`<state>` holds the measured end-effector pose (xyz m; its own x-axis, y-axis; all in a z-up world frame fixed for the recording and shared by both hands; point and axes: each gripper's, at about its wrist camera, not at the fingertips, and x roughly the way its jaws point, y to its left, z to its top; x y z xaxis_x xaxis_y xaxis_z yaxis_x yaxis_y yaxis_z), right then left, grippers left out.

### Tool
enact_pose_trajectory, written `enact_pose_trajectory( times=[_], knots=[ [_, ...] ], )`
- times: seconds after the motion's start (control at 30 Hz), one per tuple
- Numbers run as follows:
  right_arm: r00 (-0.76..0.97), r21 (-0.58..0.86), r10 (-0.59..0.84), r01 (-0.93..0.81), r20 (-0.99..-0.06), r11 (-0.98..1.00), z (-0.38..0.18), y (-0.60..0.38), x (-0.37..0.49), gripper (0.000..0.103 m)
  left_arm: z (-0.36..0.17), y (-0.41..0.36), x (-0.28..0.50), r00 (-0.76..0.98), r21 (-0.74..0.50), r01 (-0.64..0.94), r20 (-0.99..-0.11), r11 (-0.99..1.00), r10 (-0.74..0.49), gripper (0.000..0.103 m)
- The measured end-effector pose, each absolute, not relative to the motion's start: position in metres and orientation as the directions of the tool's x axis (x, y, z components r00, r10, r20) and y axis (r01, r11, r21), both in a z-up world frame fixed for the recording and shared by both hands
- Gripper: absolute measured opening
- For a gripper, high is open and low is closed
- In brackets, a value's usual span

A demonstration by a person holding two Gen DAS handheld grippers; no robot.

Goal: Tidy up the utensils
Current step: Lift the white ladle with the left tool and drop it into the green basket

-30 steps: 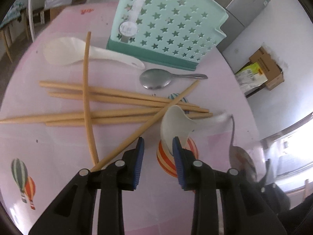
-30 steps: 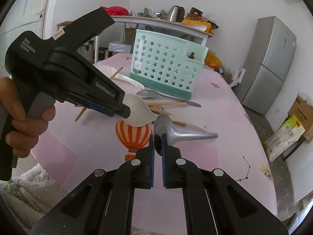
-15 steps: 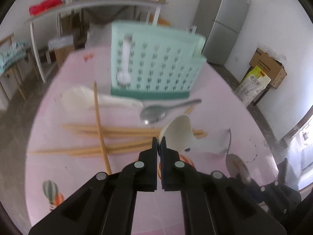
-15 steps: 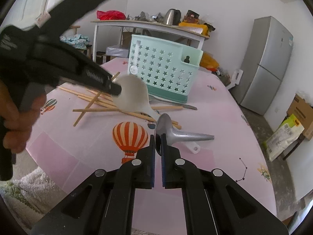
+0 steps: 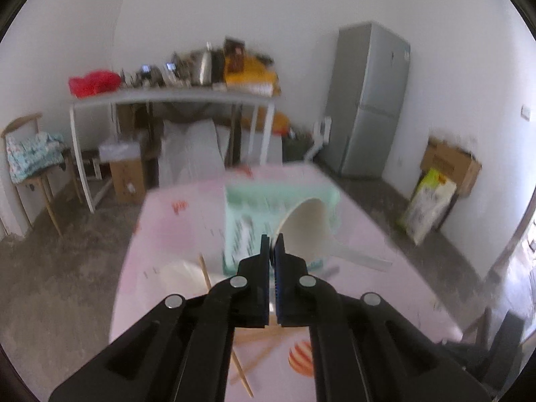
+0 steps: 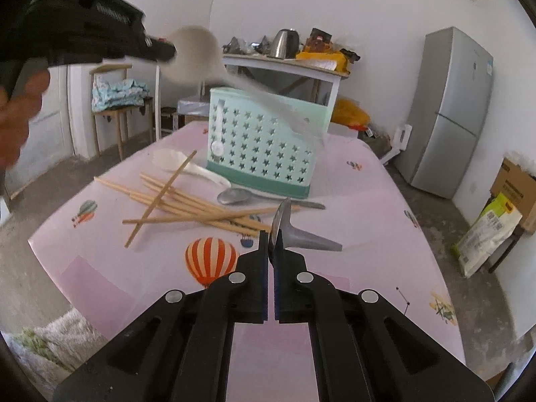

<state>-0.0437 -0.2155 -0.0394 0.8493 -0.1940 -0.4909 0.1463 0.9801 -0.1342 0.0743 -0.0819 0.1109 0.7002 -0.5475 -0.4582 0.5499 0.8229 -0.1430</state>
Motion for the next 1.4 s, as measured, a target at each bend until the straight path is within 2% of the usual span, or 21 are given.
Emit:
enact_pose_trajectory(
  times=[0.17, 0.23, 0.4, 0.6, 0.7, 0.9, 1.0, 1.2, 1.3, 1.4],
  knots=[
    [0.859, -0.078, -0.157, 0.136, -0.488, 0.988, -0.026, -0.229, -0.040, 0.001, 0.156, -0.067, 0.092, 0.801, -0.087, 0.495, -0.339, 0.864, -0.493, 0.002],
    [0.867, -0.064, -0.153, 0.140, -0.474, 0.988, -0.017, -0.235, -0.040, 0.001, 0.165, -0.067, 0.100, 0.829, -0.040, 0.468, -0.326, 0.883, -0.455, 0.002],
    [0.889, -0.025, -0.153, 0.158, -0.433, 0.987, 0.003, -0.247, -0.041, 0.001, 0.164, -0.078, 0.127, 0.866, 0.100, 0.421, -0.340, 0.902, -0.367, 0.002],
    [0.900, -0.024, -0.170, 0.175, -0.401, 0.984, 0.019, -0.255, -0.040, 0.001, 0.139, -0.098, 0.155, 0.861, 0.249, 0.410, -0.422, 0.878, -0.282, 0.002],
    [0.901, -0.030, -0.179, 0.182, -0.395, 0.983, 0.021, -0.256, -0.039, 0.001, 0.129, -0.110, 0.162, 0.882, 0.348, 0.381, -0.415, 0.857, -0.224, 0.002],
    [0.902, -0.024, -0.173, 0.178, -0.397, 0.984, 0.022, -0.255, -0.037, 0.001, 0.118, -0.130, 0.173, 0.888, 0.432, 0.370, -0.425, 0.822, -0.177, 0.002],
    [0.905, -0.013, -0.163, 0.171, -0.394, 0.985, 0.024, -0.257, -0.038, 0.001, 0.108, -0.138, 0.187, 0.854, 0.399, 0.410, -0.484, 0.820, -0.191, 0.003],
    [0.918, 0.062, -0.109, 0.143, -0.381, 0.988, 0.037, -0.273, -0.039, 0.001, 0.096, -0.138, 0.213, 0.736, 0.174, 0.511, -0.594, 0.842, -0.324, 0.008],
    [0.931, 0.138, -0.049, 0.106, -0.361, 0.985, 0.050, -0.286, -0.034, 0.001, 0.092, -0.138, 0.220, 0.683, 0.056, 0.537, -0.615, 0.842, -0.395, 0.015],
    [0.948, 0.199, 0.001, 0.066, -0.318, 0.978, 0.066, -0.296, -0.029, 0.001, 0.093, -0.130, 0.220, 0.664, -0.038, 0.545, -0.591, 0.838, -0.458, 0.031]
  ],
)
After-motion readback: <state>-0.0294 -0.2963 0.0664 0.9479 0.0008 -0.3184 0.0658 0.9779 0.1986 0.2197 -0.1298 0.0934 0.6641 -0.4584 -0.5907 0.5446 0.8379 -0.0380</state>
